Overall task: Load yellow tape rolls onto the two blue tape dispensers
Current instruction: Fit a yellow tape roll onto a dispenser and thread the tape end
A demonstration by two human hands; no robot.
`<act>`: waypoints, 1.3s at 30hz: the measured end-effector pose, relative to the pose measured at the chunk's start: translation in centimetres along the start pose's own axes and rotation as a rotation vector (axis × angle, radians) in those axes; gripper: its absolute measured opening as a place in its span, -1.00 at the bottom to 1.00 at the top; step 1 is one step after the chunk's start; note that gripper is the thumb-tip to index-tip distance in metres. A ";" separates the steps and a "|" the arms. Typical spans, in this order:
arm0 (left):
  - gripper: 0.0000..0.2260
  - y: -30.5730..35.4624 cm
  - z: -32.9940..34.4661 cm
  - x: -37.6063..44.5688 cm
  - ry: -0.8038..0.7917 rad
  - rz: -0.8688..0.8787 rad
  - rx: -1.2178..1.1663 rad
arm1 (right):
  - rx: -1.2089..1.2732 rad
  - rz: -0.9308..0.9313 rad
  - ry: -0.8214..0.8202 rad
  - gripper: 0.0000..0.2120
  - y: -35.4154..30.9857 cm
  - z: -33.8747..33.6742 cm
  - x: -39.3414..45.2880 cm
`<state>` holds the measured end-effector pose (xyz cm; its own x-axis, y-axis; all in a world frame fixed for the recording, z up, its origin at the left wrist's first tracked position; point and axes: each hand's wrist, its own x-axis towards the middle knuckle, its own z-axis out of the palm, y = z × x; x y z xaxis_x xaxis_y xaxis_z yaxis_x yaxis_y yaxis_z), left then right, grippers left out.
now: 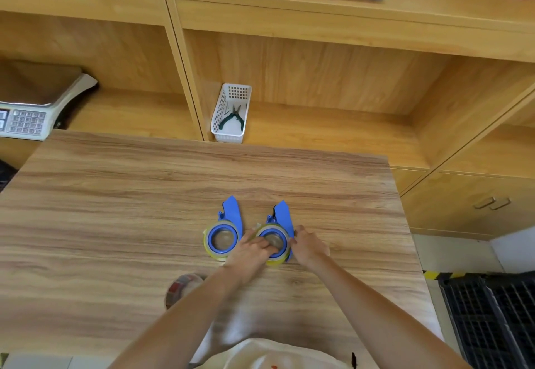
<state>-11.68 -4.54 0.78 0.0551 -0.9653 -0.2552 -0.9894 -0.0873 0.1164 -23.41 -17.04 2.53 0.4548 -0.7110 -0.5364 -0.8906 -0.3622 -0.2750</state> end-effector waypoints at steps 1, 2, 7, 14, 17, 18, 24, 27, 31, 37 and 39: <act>-0.56 -0.2 0.2 -0.2 0.026 -0.003 -0.035 | 0.022 -0.010 0.021 -0.67 0.0 0.1 -0.2; -0.55 -0.5 0.4 -0.5 0.048 -0.003 -0.065 | 0.049 -0.031 0.053 -0.66 -0.1 0.1 -0.4; -0.44 -2.1 0.6 -2.7 0.282 -0.127 -0.235 | 0.118 -0.223 0.258 -0.46 -1.6 0.5 -1.5; -0.54 -6.2 -0.1 -4.8 0.264 -0.368 -0.385 | 0.092 -0.354 0.215 -0.49 -4.9 1.9 -1.8; -0.54 -8.5 0.2 -5.6 0.272 -0.441 -0.415 | 0.091 -0.366 0.181 -0.48 -6.6 2.6 -1.6; -0.55 -9.2 0.3 -5.8 0.255 -0.461 -0.431 | 0.097 -0.373 0.168 -0.47 -7.1 2.8 -1.5; -0.55 -12.3 0.8 -6.8 0.162 -0.514 -0.471 | 0.154 -0.341 0.042 -0.37 -10.2 4.2 -0.7; -0.54 -13.6 0.8 -6.9 0.137 -0.499 -0.493 | 0.105 -0.271 0.051 -0.31 -11.6 4.6 -0.3; -0.56 -15.9 1.0 -6.7 0.142 -0.450 -0.537 | -0.021 -0.176 0.039 -0.24 -13.1 4.8 0.6; -0.60 -18.3 1.4 -6.3 0.132 -0.341 -0.615 | -0.150 -0.093 0.009 -0.20 -14.6 5.3 2.1; -0.60 -18.7 1.6 -6.2 0.124 -0.330 -0.640 | -0.157 -0.081 0.010 -0.20 -14.9 5.5 2.3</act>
<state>6.23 3.42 -1.34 0.3890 -0.8815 -0.2676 -0.6487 -0.4683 0.5999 -9.05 -9.96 1.05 0.5258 -0.6810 -0.5097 -0.8406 -0.5078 -0.1888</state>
